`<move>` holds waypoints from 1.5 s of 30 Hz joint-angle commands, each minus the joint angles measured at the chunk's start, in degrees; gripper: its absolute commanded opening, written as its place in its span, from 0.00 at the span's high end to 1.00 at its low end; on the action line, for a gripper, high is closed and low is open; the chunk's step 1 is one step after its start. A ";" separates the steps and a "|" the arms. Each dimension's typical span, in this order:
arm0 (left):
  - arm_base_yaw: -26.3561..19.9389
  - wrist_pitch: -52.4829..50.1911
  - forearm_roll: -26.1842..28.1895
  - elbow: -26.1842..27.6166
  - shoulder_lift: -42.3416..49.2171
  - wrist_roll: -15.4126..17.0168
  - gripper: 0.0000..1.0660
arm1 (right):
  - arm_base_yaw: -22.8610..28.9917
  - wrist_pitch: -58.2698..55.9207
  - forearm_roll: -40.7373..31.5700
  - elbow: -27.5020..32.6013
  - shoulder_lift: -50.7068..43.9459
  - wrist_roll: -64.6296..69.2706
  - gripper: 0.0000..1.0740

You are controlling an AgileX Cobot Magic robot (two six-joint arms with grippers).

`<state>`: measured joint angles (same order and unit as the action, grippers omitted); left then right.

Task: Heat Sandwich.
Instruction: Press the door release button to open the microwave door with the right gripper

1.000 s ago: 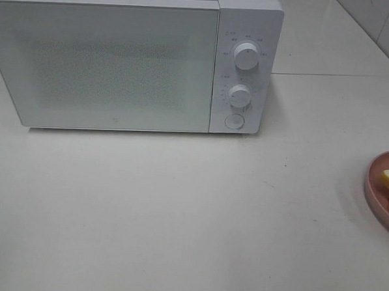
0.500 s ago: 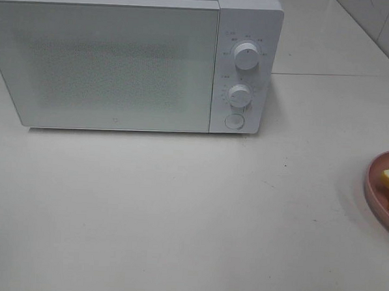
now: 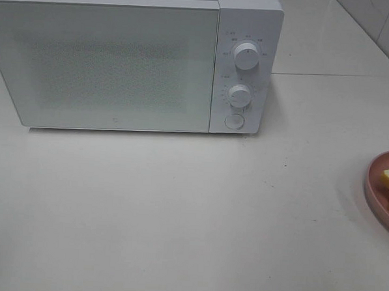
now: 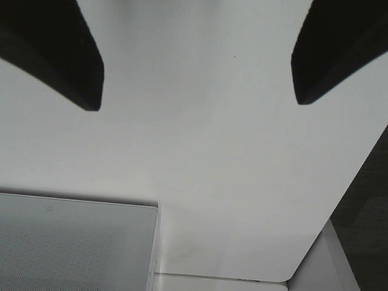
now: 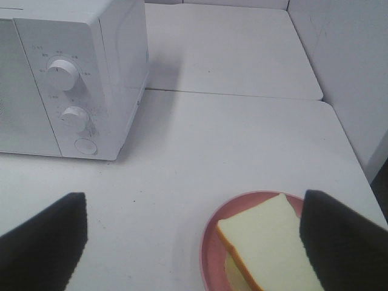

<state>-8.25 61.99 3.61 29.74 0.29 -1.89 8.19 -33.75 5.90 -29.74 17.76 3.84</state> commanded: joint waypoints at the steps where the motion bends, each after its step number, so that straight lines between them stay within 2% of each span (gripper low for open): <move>1: 0.23 -0.74 0.11 -0.23 0.97 0.17 0.25 | -0.17 4.41 -0.17 -0.17 3.44 -0.52 0.20; 5: 0.23 -0.74 0.11 -0.23 0.97 0.17 0.25 | -0.17 8.94 -0.17 -0.17 7.22 -0.52 0.29; 7: 0.23 -0.74 0.11 -0.23 0.97 0.17 0.25 | -0.17 13.12 -0.17 -0.17 10.20 -0.52 0.37; 15: 0.23 -0.74 0.11 -0.23 0.97 0.17 0.25 | -0.17 22.06 -0.11 -0.17 17.07 -0.52 0.51; 24: 0.23 -0.74 0.11 -0.23 0.97 0.17 0.25 | -0.17 29.34 -0.11 -0.17 23.03 -0.29 0.58; 32: 0.23 -0.74 0.11 -0.23 0.97 0.17 0.25 | -0.11 33.12 -0.17 -0.17 29.62 1.32 0.60; 42: 0.23 -0.74 0.11 -0.23 0.97 0.17 0.25 | 0.00 43.54 -0.11 -0.17 40.45 6.36 0.63; 45: 0.23 -0.74 0.11 -0.23 0.97 0.17 0.25 | 1.72 45.84 0.06 -0.17 42.69 6.36 0.69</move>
<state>-8.25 61.99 3.61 29.74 0.29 -1.89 9.74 10.66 5.79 -29.74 60.50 9.80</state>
